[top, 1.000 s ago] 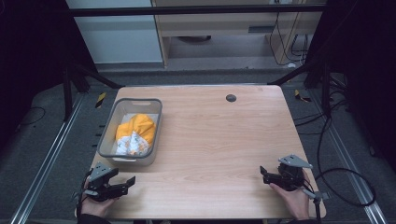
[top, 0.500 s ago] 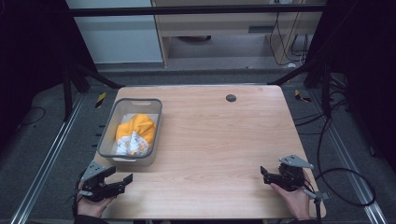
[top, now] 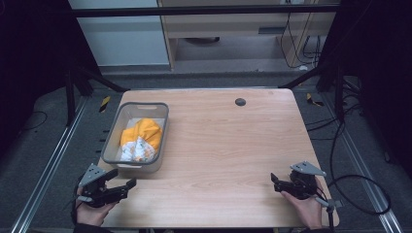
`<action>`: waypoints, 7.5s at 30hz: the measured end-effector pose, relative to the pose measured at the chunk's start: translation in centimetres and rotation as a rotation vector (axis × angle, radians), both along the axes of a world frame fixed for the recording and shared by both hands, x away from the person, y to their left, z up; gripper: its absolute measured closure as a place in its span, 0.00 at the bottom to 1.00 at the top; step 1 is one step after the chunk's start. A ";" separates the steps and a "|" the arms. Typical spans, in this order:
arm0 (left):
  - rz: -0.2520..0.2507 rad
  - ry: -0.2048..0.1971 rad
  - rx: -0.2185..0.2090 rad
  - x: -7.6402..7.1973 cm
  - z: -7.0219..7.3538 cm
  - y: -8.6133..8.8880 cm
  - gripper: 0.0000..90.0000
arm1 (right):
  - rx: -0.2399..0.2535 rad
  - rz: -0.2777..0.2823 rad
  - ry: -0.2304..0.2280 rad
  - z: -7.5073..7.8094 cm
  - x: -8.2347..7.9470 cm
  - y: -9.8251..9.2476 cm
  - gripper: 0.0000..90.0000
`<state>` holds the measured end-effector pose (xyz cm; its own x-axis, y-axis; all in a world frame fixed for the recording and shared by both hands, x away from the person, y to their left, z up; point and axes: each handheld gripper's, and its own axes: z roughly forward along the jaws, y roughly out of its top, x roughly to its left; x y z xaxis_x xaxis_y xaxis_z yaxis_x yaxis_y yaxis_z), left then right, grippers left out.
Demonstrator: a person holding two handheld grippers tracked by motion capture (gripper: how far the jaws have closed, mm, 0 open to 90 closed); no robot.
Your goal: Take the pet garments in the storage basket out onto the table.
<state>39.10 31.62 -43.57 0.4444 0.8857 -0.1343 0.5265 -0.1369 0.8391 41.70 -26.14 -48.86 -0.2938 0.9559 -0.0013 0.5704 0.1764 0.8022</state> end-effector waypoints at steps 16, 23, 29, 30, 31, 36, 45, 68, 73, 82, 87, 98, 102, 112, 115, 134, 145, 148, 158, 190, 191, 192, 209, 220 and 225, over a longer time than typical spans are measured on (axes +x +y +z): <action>0.019 -0.016 -0.011 0.7 2.0 0.4 0.18 | -0.008 0.000 -0.009 -0.1 -0.3 0.2 0.12; 0.020 -0.032 -0.009 1.4 3.1 0.5 0.18 | -0.017 -0.003 -0.012 -0.1 -0.3 0.1 0.12; 0.015 -0.039 -0.008 2.2 3.8 0.3 0.18 | -0.019 -0.009 -0.011 -0.2 -0.3 0.0 0.12; 0.015 -0.038 -0.009 2.4 3.9 0.2 0.18 | -0.019 -0.011 -0.012 -0.2 -0.3 0.0 0.12; 0.015 -0.038 -0.010 2.5 3.9 0.2 0.18 | -0.019 -0.011 -0.012 -0.2 -0.3 0.0 0.12; 0.015 -0.036 -0.010 3.1 4.3 0.1 0.18 | -0.020 -0.012 -0.013 -0.2 -0.3 0.0 0.12; 0.011 -0.033 -0.014 4.5 5.0 -0.2 0.18 | -0.023 -0.008 -0.004 -0.2 -0.3 0.1 0.12; 0.012 0.009 0.032 8.2 6.0 -1.1 0.18 | -0.024 -0.005 0.000 -0.3 -0.2 0.1 0.11; 0.011 0.025 0.042 9.0 6.0 -1.3 0.18 | -0.020 -0.005 0.003 -0.3 -0.2 0.1 0.11; 0.011 0.056 0.068 10.9 5.9 -2.0 0.18 | -0.024 -0.005 0.010 -0.4 -0.2 0.1 0.11; 0.009 0.073 0.093 11.6 5.7 -2.4 0.18 | -0.031 -0.004 0.015 -0.5 -0.2 0.2 0.11; 0.032 0.126 0.123 12.9 4.7 -2.2 0.22 | -0.035 0.009 0.027 -0.5 -0.1 0.4 0.11; 0.035 0.145 0.127 13.3 4.5 -2.2 0.24 | -0.033 0.011 0.030 -0.5 -0.1 0.4 0.11; 0.035 0.186 0.165 14.1 3.7 -2.4 0.30 | -0.037 0.017 0.033 -0.6 0.0 0.4 0.11; 0.035 0.197 0.169 14.2 3.5 -2.4 0.32 | -0.036 0.018 0.034 -0.6 0.0 0.4 0.11; 0.024 0.284 0.222 15.4 2.2 -3.1 0.50 | -0.037 0.022 0.044 -0.6 0.0 0.5 0.11; 0.031 0.329 0.222 15.9 1.1 -3.0 0.62 | -0.042 0.030 0.050 -0.7 0.0 0.6 0.11; 0.035 0.349 0.215 16.0 0.9 -2.8 0.67 | -0.038 0.029 0.055 -0.7 0.0 0.6 0.11; 0.039 0.374 0.225 16.2 0.7 -2.8 0.83 | -0.042 0.034 0.059 -0.8 0.0 0.7 0.11; 0.051 0.205 0.162 13.5 6.0 -1.0 0.89 | -0.048 0.038 0.056 -0.8 0.0 0.7 0.11; 0.051 0.204 0.159 13.4 6.2 -1.0 0.89 | -0.048 0.038 0.056 -0.8 0.0 0.7 0.11; 0.047 0.197 0.161 13.3 6.4 -0.9 0.89 | -0.049 0.037 0.057 -0.8 0.0 0.7 0.11; 0.025 0.130 0.148 11.9 8.9 -1.3 0.89 | -0.041 0.034 0.049 -0.7 0.0 0.7 0.11; 0.002 0.110 0.152 11.2 9.9 -1.6 0.89 | -0.041 0.035 0.040 -0.6 0.0 0.6 0.11; -0.009 0.101 0.152 10.7 10.3 -1.7 0.89 | -0.040 0.036 0.038 -0.6 -0.1 0.6 0.11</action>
